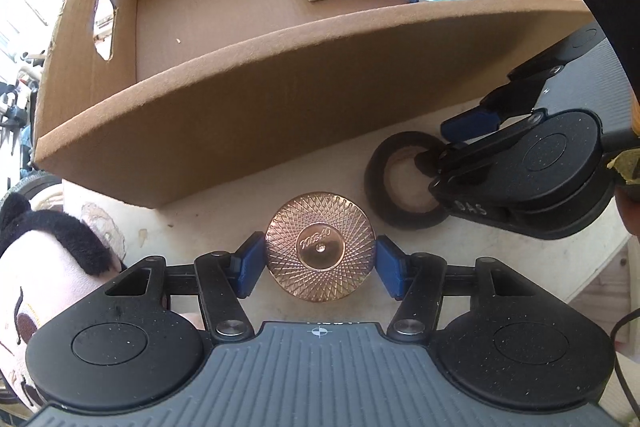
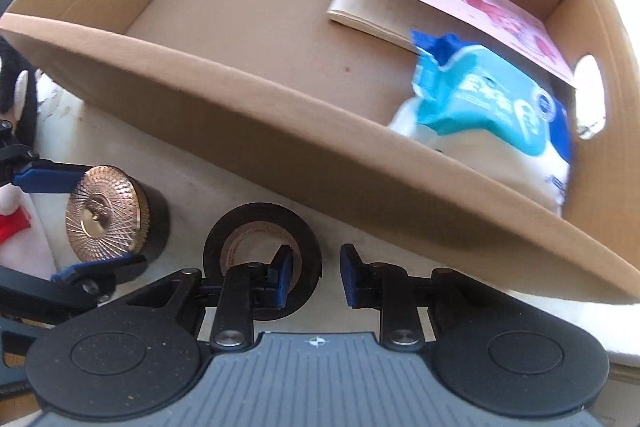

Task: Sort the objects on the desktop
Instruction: 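Move the right tool out of the box toward the rose-gold round tin, then close the right gripper on the rose-gold round tin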

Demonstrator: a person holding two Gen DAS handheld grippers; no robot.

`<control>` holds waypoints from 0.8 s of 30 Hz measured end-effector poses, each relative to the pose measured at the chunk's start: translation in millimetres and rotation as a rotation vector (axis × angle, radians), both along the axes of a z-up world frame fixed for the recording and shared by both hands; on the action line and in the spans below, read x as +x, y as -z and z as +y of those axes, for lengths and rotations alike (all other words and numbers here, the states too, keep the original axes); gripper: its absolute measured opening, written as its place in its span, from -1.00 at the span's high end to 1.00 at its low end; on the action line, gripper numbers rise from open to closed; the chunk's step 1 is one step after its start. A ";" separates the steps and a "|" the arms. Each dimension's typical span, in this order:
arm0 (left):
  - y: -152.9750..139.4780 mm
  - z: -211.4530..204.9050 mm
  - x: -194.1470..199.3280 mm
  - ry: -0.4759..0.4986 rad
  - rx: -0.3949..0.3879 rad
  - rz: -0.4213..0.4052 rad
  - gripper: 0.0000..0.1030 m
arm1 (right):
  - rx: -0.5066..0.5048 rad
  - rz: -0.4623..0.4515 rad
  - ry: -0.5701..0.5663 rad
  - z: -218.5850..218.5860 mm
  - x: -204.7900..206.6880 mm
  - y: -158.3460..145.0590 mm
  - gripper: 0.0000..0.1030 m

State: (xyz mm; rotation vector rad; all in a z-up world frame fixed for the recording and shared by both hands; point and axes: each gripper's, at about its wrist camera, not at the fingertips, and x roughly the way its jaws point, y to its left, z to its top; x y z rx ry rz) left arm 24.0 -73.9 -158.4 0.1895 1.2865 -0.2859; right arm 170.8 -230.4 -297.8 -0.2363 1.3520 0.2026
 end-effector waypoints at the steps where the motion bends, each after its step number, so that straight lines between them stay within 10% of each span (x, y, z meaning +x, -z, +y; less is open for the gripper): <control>1: -0.3 -2.0 2.3 0.007 -0.011 -0.004 -0.13 | -0.011 0.007 0.020 -9.4 -0.4 -0.3 0.46; 9: -1.8 -18.6 6.4 0.033 -0.099 -0.028 -0.14 | -0.050 0.021 0.086 -52.0 -8.2 -13.6 -0.04; 17: 11.1 -12.3 11.4 0.038 -0.114 -0.021 -0.36 | 0.087 -0.013 0.080 -62.6 -12.1 -51.0 -0.07; 24: 24.1 -14.1 8.7 0.040 -0.134 -0.047 -0.19 | 0.263 0.012 -0.014 10.3 -9.2 -49.0 -0.01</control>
